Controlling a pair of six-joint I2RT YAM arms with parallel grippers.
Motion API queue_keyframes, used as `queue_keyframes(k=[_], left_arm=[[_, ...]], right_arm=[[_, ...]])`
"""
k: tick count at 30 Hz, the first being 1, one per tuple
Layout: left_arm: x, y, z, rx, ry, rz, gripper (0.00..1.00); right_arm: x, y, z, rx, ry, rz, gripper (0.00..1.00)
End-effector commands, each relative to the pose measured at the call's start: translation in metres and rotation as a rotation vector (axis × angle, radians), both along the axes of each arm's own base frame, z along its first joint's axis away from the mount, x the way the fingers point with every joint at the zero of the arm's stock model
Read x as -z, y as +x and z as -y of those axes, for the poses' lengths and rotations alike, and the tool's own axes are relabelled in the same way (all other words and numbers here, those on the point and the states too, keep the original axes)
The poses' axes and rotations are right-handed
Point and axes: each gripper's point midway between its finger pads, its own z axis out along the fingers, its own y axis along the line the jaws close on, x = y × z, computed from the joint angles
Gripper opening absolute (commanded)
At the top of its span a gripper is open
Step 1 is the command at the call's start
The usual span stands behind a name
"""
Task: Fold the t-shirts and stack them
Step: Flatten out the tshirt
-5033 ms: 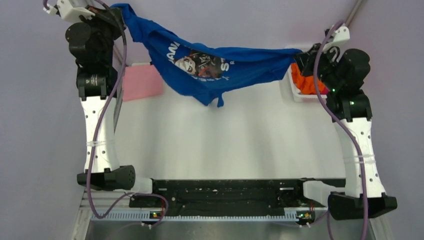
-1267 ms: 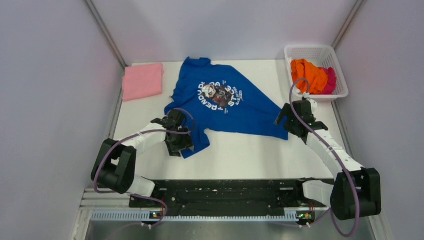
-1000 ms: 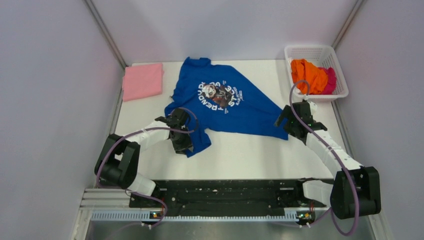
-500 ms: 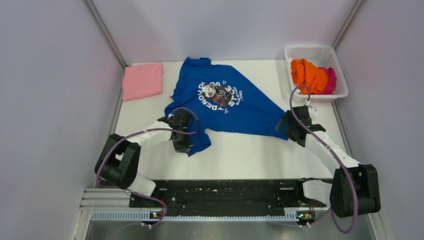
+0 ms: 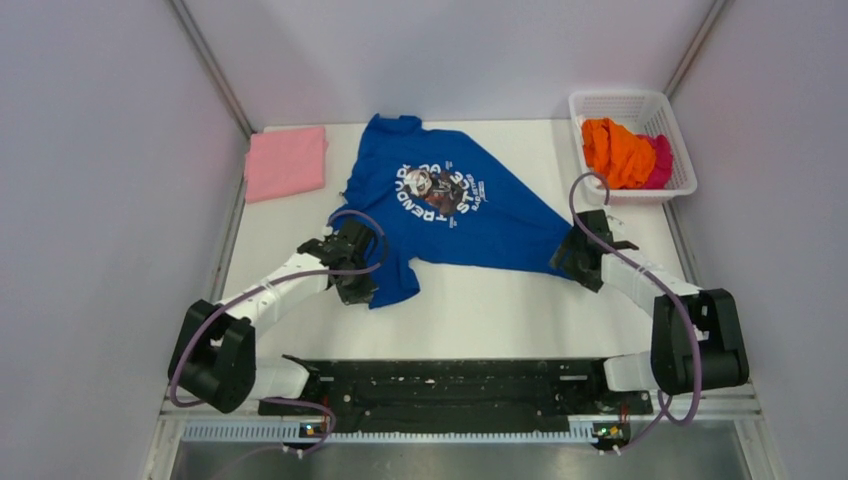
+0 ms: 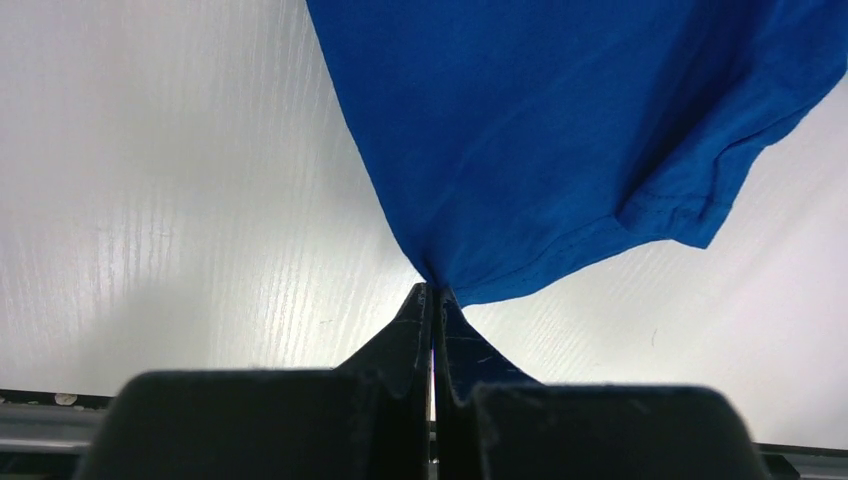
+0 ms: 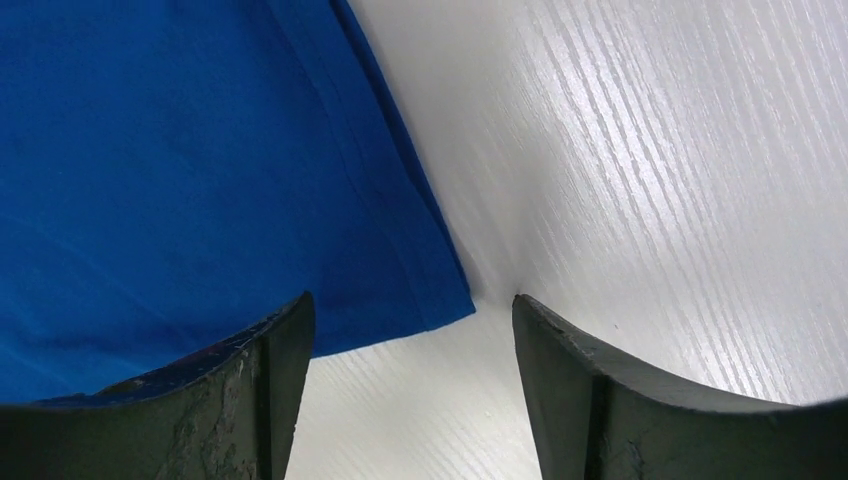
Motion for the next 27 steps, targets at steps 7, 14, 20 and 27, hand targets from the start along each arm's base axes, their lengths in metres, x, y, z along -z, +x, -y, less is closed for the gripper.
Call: queue_keyframes(k=[7, 14, 20, 27], left_arm=[[-0.017, 0.003, -0.003, -0.070, -0.024, 0.071, 0.00], [-0.022, 0.003, -0.006, -0.095, -0.025, 0.094, 0.00], [-0.037, 0.016, -0.009, -0.124, -0.016, 0.161, 0.00], [-0.123, 0.078, -0.018, -0.161, 0.045, 0.449, 0.00]], right_arm=[[0.002, 0.020, -0.016, -0.032, 0.003, -0.008, 0.63], [0.009, 0.015, -0.012, -0.008, -0.103, -0.076, 0.50], [0.010, 0.025, -0.017, 0.000, -0.098, -0.049, 0.18], [-0.062, 0.070, -0.020, -0.034, -0.115, 0.163, 0.00]])
